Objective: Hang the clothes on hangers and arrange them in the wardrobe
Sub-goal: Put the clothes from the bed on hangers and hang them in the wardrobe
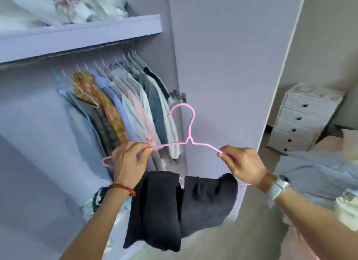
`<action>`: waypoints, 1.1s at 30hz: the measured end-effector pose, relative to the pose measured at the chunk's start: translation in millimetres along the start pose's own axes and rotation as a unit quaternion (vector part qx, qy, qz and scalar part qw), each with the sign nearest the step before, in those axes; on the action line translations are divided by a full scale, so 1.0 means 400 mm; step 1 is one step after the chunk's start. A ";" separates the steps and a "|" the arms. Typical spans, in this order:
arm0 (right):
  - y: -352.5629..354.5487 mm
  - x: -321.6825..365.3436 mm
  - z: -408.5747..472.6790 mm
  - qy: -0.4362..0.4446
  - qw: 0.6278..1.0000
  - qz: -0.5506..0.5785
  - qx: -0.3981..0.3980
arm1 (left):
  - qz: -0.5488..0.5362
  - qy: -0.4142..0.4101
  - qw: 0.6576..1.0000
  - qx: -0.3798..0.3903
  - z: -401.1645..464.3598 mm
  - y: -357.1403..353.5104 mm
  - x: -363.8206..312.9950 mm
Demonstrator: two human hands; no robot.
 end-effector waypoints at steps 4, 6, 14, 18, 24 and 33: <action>-0.126 0.179 0.121 0.115 0.991 0.041 0.051 | 0.087 0.137 0.983 -0.089 -0.019 0.137 0.179; -0.190 0.259 0.188 0.111 0.987 0.092 0.065 | 0.104 0.209 0.966 -0.114 -0.011 0.199 0.259; -0.447 0.570 0.483 0.073 0.940 0.310 0.119 | 0.223 0.252 0.921 -0.195 0.068 0.416 0.394; -0.552 0.676 0.625 0.054 0.934 0.331 0.122 | 0.320 0.162 0.898 -0.254 0.159 0.492 0.403; -0.676 0.804 0.836 0.016 0.920 0.373 0.116 | 0.459 0.135 0.851 -0.217 0.353 0.529 0.479; -0.862 0.866 1.008 -0.100 0.890 0.426 0.130 | 0.477 0.150 0.836 -0.227 0.400 0.501 0.599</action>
Point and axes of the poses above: each hand's wrist, its own z-axis towards the middle knuckle, its own y-axis out of the back of the hand, x = y × z, the point moved 4 cm from there along z, towards the middle knuckle, and after that the axes turned 1 degree about z, right-handed, at the moved point
